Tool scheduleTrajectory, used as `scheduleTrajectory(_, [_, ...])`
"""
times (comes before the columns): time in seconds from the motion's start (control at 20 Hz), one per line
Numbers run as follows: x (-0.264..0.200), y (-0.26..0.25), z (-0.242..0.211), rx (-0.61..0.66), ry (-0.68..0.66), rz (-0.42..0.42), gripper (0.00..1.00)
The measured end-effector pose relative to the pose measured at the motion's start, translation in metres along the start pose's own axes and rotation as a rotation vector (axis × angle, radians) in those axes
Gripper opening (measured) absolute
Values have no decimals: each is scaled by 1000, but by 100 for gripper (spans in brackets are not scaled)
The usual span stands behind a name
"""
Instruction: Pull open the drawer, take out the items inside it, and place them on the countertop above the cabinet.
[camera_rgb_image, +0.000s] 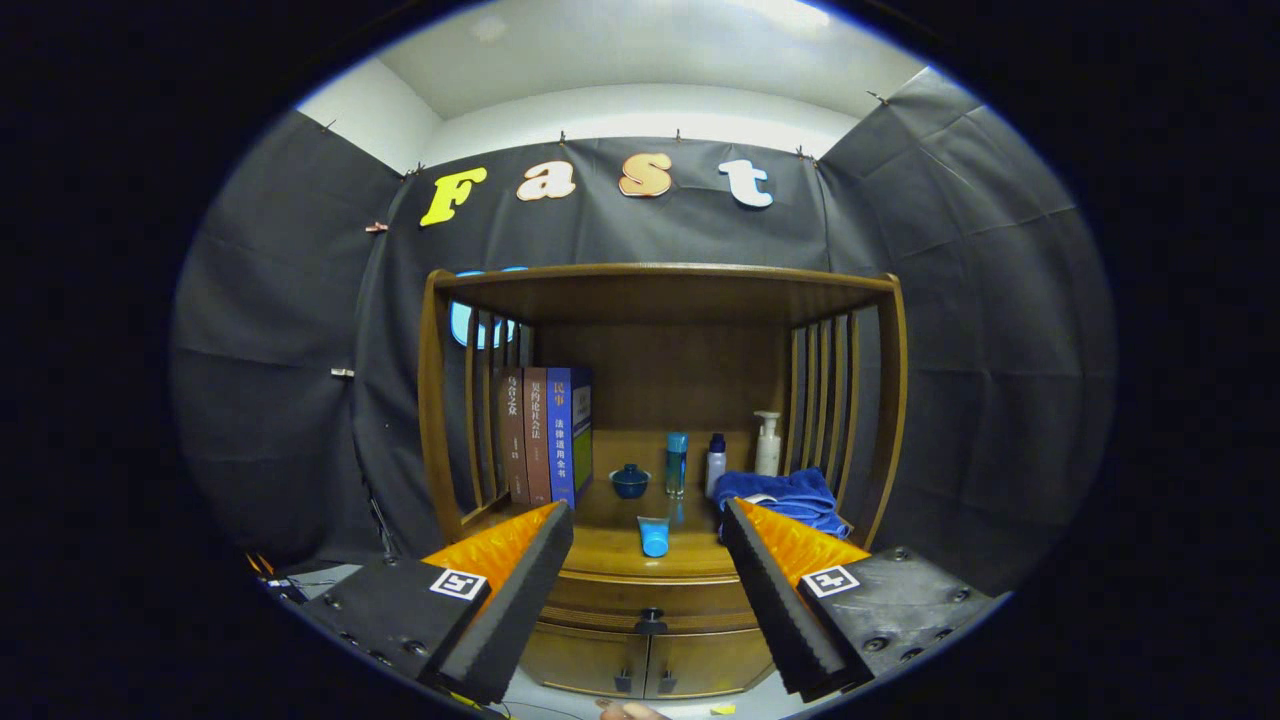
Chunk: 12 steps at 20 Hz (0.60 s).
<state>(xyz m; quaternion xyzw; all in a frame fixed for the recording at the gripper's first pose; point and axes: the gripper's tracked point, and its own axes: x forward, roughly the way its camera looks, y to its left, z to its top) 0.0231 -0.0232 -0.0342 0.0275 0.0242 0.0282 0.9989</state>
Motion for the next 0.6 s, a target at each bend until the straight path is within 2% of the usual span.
scheduleTrajectory(0.25, [-24, -3, 18, -7, -16, -3, 99])
scheduleTrajectory(0.6, [-40, -4, 19, 10, -1, 1, 99])
